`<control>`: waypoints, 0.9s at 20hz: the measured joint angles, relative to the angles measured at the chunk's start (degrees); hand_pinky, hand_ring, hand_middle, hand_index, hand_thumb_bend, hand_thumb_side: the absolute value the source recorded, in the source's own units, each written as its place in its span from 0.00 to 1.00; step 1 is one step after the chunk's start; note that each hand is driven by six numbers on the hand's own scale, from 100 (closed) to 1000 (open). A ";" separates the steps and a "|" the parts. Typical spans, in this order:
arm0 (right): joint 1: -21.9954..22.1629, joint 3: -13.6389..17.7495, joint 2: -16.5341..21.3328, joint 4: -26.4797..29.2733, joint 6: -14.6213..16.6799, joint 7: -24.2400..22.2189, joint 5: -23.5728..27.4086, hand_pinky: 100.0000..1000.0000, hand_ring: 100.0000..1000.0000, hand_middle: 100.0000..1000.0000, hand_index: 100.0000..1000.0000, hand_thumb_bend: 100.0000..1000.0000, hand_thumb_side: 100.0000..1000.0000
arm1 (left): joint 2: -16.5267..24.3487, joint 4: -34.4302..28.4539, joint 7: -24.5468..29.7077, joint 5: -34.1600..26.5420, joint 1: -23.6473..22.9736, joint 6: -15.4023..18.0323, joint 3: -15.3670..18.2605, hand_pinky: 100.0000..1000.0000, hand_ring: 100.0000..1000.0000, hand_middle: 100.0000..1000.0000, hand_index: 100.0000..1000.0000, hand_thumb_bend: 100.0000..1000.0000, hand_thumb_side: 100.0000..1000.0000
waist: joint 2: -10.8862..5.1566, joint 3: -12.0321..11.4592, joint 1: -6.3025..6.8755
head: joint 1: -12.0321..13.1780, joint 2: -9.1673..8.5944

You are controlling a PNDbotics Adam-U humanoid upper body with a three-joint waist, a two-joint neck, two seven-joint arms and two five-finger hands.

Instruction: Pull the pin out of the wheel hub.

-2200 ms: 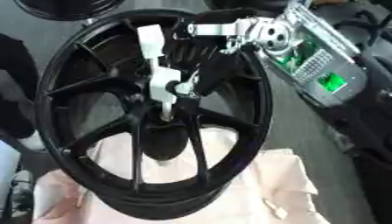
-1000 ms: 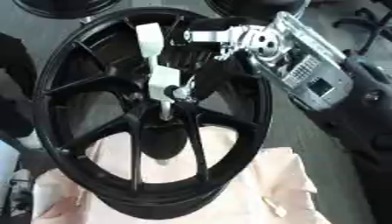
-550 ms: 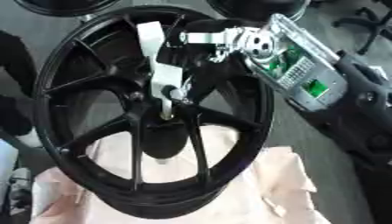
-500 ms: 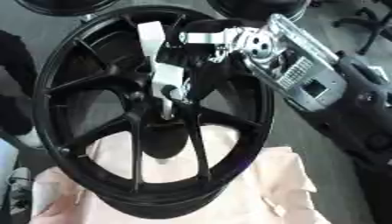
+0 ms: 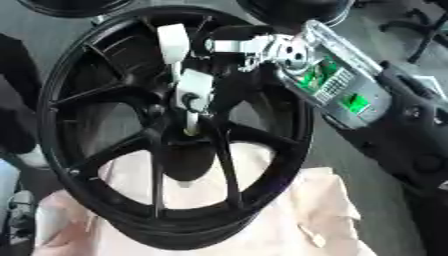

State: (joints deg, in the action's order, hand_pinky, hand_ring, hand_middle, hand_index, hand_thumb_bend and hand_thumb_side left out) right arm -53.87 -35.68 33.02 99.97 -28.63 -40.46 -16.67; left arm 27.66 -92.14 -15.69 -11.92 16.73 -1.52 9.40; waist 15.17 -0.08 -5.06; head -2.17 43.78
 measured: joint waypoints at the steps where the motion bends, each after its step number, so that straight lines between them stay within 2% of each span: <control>1: 0.02 0.00 0.00 -0.03 -0.05 0.05 -0.01 0.79 0.74 0.48 0.80 0.04 0.36 | 0.00 0.00 0.00 0.01 -0.01 0.00 0.01 0.54 0.78 0.60 0.67 0.15 0.68 | 0.01 0.01 0.00 | 0.00 0.00; 10: 0.47 0.01 0.00 -0.14 -0.07 0.07 0.00 0.78 0.73 0.44 0.77 0.02 0.38 | 0.00 0.00 0.06 0.07 -0.09 -0.06 0.22 0.54 0.78 0.60 0.67 0.15 0.68 | 0.06 0.06 0.01 | -0.03 0.00; 18: 0.68 0.35 0.03 -0.13 -0.35 -0.15 1.10 0.73 0.66 0.36 0.69 0.00 0.28 | 0.00 0.00 0.15 0.13 -0.17 -0.15 0.29 0.54 0.78 0.60 0.67 0.14 0.69 | 0.10 0.26 0.07 | -0.18 0.00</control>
State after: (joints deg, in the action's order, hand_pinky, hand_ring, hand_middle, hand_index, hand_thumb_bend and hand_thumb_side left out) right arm -53.19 -35.33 33.05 99.84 -28.99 -40.62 -15.57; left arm 27.66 -92.14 -15.54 -11.79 16.56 -1.66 9.70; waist 15.28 0.18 -4.99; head -2.35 43.78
